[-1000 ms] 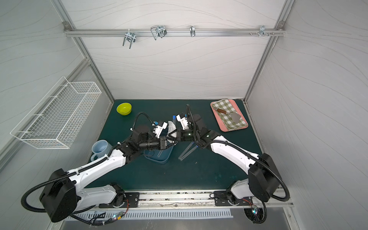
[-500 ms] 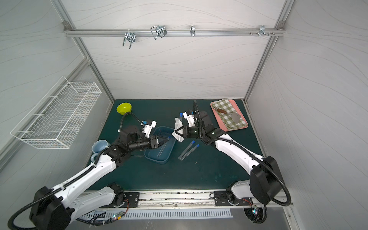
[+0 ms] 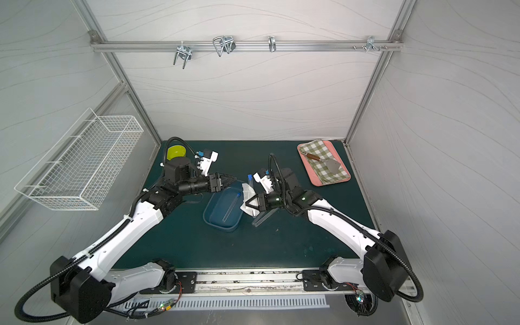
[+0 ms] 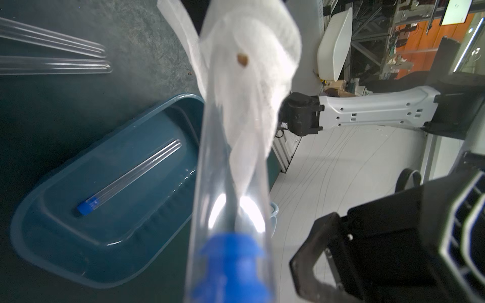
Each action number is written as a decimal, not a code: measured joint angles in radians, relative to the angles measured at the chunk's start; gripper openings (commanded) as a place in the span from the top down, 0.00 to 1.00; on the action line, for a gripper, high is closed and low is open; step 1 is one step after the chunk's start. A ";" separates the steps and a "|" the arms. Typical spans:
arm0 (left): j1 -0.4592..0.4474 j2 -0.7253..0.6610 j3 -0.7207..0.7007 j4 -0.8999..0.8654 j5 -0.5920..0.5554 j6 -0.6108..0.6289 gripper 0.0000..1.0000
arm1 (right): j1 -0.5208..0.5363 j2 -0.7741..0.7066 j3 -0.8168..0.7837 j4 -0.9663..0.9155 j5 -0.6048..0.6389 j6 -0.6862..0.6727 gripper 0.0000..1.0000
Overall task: Wipe the exteriors of test tubes
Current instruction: Wipe the dirt from the test tube.
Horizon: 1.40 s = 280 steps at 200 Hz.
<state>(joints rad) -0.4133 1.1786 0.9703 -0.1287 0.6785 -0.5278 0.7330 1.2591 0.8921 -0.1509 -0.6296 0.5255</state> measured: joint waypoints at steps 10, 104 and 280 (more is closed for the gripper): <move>-0.001 0.015 0.000 0.008 0.013 -0.003 0.45 | 0.009 0.000 -0.004 -0.001 -0.002 0.000 0.84; -0.096 0.080 0.000 0.085 0.045 -0.013 0.54 | 0.047 0.000 0.013 -0.012 -0.003 -0.018 0.83; -0.112 0.090 -0.038 0.187 0.036 -0.119 0.90 | 0.051 0.034 0.099 -0.052 0.042 -0.065 0.79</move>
<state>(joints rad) -0.5255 1.2690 0.9321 0.0582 0.7147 -0.6468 0.7837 1.2934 0.9913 -0.2028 -0.5877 0.4606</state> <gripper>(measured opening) 0.167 0.210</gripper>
